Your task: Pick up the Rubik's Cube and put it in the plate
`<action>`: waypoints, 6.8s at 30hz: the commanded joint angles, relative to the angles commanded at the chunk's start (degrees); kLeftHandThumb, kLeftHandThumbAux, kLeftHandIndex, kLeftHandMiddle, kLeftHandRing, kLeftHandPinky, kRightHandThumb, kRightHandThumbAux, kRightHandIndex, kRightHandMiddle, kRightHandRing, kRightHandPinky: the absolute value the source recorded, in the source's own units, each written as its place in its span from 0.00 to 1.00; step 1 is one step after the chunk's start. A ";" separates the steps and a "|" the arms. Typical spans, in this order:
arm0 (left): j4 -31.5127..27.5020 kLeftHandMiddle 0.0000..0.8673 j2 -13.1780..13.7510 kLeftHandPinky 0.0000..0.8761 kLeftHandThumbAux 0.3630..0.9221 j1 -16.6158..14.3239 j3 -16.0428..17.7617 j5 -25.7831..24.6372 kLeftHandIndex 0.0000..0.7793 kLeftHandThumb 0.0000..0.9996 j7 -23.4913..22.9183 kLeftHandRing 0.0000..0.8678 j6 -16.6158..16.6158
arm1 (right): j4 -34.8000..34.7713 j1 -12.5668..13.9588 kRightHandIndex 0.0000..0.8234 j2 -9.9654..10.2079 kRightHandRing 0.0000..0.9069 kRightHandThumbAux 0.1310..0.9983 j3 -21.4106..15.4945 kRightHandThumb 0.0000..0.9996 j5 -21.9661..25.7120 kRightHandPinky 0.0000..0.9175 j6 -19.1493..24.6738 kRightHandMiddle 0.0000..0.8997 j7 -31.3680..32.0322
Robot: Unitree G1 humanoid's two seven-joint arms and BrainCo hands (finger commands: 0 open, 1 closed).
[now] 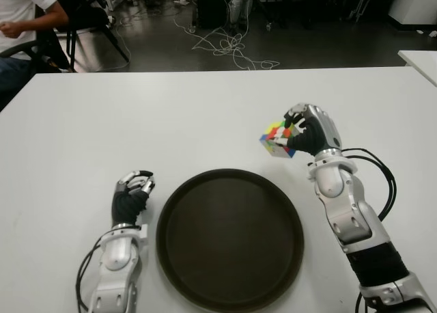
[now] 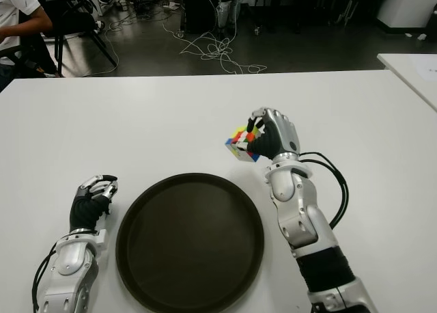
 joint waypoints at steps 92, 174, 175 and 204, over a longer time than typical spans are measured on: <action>2.98 0.94 -0.68 0.95 0.61 -0.51 0.48 -0.59 0.57 0.71 1.40 0.96 -4.56 | -5.19 -1.33 0.01 -6.13 0.02 0.67 4.16 0.00 -6.39 0.05 7.06 0.03 18.43; 5.74 0.92 -1.32 0.93 0.61 -0.25 0.63 -0.61 0.57 0.71 0.69 0.94 -9.77 | 14.66 -16.36 0.10 -8.12 0.15 0.84 13.82 0.00 -12.13 0.10 10.78 0.14 34.75; 5.83 0.92 -1.23 0.93 0.61 -0.27 0.55 -0.41 0.57 0.71 0.72 0.94 -9.78 | 14.98 -16.50 0.10 -8.07 0.15 0.84 13.86 0.00 -12.12 0.10 10.70 0.15 34.73; 2.58 0.94 -0.20 0.93 0.61 0.15 -0.98 0.86 0.57 0.71 0.89 0.95 -4.02 | 16.83 -17.52 0.07 -7.33 0.17 0.90 14.85 0.00 -11.23 0.18 7.00 0.15 33.91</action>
